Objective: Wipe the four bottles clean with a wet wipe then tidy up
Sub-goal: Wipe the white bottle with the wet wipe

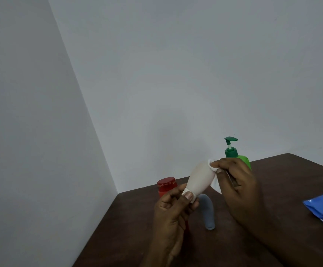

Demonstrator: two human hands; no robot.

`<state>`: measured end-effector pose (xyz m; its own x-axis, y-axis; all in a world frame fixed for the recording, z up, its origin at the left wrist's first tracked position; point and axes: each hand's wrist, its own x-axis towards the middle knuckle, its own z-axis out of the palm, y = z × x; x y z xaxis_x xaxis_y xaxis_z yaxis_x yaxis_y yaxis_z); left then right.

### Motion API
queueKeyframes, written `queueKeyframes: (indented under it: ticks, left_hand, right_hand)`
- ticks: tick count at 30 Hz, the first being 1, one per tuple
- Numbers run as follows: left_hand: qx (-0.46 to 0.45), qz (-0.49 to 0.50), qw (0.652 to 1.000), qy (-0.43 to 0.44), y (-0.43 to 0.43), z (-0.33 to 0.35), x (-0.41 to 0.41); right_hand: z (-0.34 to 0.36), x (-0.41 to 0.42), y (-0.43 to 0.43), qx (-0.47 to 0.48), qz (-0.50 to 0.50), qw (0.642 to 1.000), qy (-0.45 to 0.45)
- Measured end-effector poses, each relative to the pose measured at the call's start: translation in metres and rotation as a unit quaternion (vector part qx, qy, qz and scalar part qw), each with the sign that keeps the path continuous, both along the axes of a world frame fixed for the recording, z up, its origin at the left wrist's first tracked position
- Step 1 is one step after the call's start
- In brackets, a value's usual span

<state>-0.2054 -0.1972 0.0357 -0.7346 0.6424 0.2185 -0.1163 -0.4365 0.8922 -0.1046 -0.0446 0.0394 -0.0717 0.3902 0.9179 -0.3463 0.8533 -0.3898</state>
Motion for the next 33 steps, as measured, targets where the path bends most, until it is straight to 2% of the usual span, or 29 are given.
queueKeyframes:
  ticks: [12, 17, 24, 28, 33]
  left_hand:
    - [0.009, 0.007, 1.000, -0.019, 0.004, -0.002, 0.006]
    - [0.014, 0.021, 0.999, -0.024, 0.004, -0.002, 0.007]
    - [0.010, 0.007, 1.000, -0.012, 0.006, -0.005, 0.008]
    - [0.015, -0.003, 1.000, -0.011, 0.007, -0.005, 0.011]
    - [0.053, -0.022, 0.998, -0.039, 0.013, -0.003, 0.022]
  right_hand:
    - [0.001, 0.001, -0.004, 0.035, -0.031, 0.999, -0.006]
    - [0.000, 0.000, -0.008, 0.042, -0.007, 0.999, -0.026]
    - [0.004, 0.002, -0.001, -0.028, 0.038, 0.999, 0.007]
    - [0.004, 0.002, 0.010, -0.074, 0.028, 0.997, 0.004]
    - [0.004, 0.001, -0.009, -0.066, 0.063, 0.996, -0.027]
